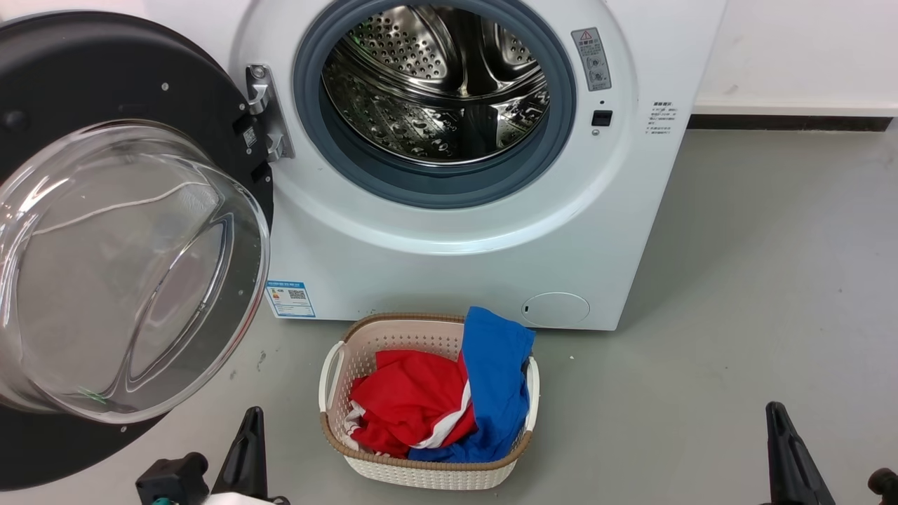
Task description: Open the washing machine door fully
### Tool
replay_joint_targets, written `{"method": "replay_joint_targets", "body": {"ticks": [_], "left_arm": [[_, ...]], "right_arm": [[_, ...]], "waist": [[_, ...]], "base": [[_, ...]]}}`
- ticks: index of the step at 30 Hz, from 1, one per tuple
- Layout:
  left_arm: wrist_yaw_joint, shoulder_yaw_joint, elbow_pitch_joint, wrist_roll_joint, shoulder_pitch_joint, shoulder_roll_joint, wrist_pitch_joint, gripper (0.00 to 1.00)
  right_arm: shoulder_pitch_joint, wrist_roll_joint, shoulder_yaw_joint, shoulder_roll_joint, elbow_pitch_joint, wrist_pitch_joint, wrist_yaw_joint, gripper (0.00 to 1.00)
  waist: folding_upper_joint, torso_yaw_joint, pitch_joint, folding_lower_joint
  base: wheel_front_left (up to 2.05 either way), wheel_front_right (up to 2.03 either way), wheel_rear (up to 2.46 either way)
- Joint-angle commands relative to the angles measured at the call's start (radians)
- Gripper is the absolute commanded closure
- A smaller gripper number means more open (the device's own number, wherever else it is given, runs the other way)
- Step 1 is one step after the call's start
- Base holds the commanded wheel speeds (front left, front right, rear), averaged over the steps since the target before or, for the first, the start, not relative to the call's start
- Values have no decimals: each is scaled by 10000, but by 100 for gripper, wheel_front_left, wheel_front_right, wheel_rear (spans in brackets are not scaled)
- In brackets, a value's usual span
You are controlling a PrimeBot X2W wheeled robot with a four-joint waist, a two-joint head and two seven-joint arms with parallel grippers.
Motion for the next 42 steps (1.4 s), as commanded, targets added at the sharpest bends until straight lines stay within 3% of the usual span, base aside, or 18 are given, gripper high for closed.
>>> {"method": "replay_joint_targets", "body": {"ticks": [1, 22, 42], "left_arm": [[-59, 64, -111, -471, -305, 10, 81, 100], [-263, 327, 64, -4064, -810, -47, 920, 100], [-424, 545, 220, -6802, -1205, -93, 1582, 100]], "right_arm": [[-296, 481, 24, -113, -53, 63, 0, 100], [-1124, 3899, 134, -231, 527, 794, 0, 100], [-1767, 6459, 151, -271, 983, 1411, 0, 100]], "waist": [[-1, -8, 4, 1], [-1, -123, 58, 1], [-1, -232, 109, 1]], "base": [[0, 0, 0], [0, 0, 0], [0, 0, 0]]}}
